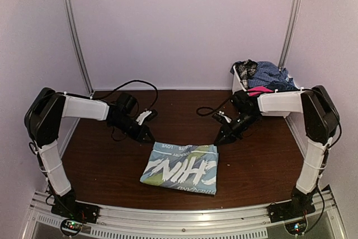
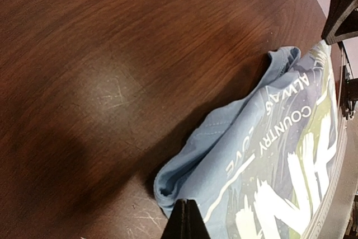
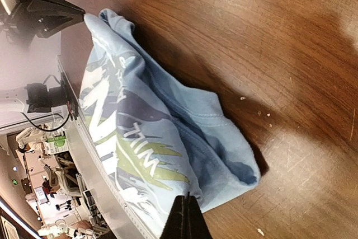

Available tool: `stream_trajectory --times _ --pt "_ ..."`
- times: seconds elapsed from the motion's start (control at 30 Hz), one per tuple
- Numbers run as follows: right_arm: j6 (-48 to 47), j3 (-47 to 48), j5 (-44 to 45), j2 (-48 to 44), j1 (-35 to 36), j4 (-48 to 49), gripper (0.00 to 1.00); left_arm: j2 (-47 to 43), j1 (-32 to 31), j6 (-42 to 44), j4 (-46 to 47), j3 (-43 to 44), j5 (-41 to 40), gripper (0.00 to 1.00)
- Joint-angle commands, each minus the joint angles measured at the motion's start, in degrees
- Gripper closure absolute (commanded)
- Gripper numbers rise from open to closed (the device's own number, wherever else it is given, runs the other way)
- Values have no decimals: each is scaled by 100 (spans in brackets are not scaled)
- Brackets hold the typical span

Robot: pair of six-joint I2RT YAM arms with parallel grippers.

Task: Fold and stack the mixed laundry pile
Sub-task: Adjust the square-folded T-shirt at the center of the board.

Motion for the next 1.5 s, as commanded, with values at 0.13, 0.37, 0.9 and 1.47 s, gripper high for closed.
stream_trajectory --times 0.13,0.37,0.9,1.47 --pt "217 -379 261 -455 -12 -35 100 45 56 29 212 75 237 75" --pt "388 -529 426 -523 -34 89 100 273 0 66 269 157 381 67" --pt "453 -487 650 -620 -107 6 100 188 192 -203 541 210 638 100" --pt "980 198 1393 224 -355 967 100 869 544 -573 626 453 -419 100"
